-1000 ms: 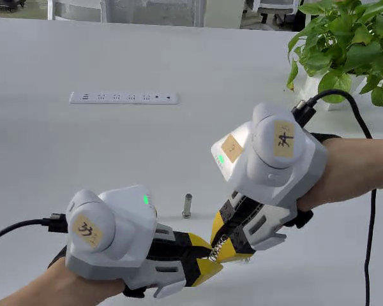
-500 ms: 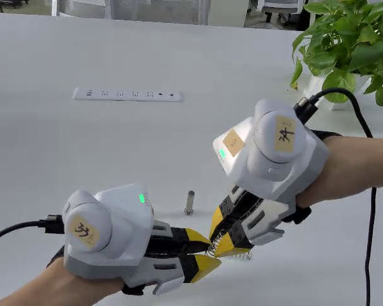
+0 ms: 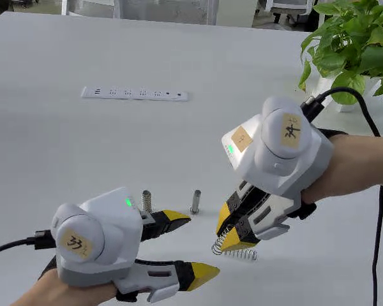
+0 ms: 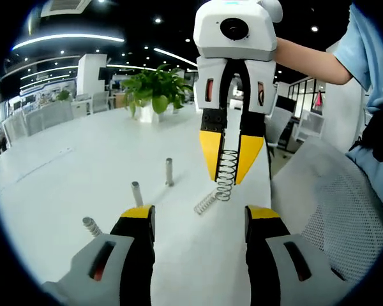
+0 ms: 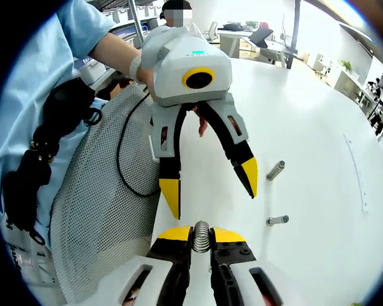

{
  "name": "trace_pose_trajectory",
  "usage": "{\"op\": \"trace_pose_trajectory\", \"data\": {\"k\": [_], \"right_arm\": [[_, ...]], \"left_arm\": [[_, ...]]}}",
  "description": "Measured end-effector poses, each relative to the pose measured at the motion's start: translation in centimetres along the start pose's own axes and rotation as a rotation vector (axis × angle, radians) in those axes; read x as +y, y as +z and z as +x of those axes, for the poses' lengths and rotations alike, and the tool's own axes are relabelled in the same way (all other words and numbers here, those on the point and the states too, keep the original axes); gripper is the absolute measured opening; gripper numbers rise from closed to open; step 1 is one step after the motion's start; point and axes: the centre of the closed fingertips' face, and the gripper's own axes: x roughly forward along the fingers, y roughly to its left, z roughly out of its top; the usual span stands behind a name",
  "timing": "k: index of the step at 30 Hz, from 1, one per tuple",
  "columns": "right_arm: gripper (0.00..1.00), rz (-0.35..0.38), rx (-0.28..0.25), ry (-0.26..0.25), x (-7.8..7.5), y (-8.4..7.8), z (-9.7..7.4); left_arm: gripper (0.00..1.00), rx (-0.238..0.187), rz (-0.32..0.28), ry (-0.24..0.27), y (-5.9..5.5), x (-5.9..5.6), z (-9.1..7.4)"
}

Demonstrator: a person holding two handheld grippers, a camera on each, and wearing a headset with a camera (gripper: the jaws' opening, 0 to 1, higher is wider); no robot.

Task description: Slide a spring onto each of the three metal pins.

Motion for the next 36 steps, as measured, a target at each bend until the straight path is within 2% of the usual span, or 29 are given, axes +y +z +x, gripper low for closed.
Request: {"op": "trace_pose_trajectory", "data": {"k": [5, 7, 13, 16, 22, 26, 31, 36], "right_arm": [[0.07, -0.001, 0.008, 0.002, 0.0, -0.3, -0.1], [0.07, -0.001, 0.008, 0.002, 0.0, -0.3, -0.2], [0.07, -0.005, 0.023, -0.002, -0.2, -0.8, -0.4], [0.07, -0.020, 0.053, -0.016, -0.6, -1.3, -0.6], [0.07, -0.042, 0.085, -0.011, -1.0, -1.5, -0.4], [0.07, -0.055, 0.099, -0.005, -1.3, -1.4, -0.2], [0.07, -0.081, 0.130, -0.012, -2.3, -1.3, -0.3], [0.07, -0.118, 0.170, -0.044, -4.3, -1.1, -1.1]], "left_arm": [[0.69, -0.027, -0.027, 0.068, 0.0, 1.0, -1.0], [0.72, -0.031, -0.037, 0.088, -0.2, 1.4, -1.4], [0.82, -0.026, -0.045, 0.149, -0.8, 2.6, -2.4], [0.88, 0.003, -0.045, 0.189, -1.4, 3.2, -3.0], [0.99, -0.016, -0.084, 0.281, -2.0, 4.5, -4.4], [0.99, -0.014, -0.092, 0.309, -2.0, 5.2, -4.9], [0.99, -0.016, -0.105, 0.327, -2.1, 5.4, -5.2], [0.99, -0.016, -0.110, 0.334, -2.1, 5.5, -5.4]]}}
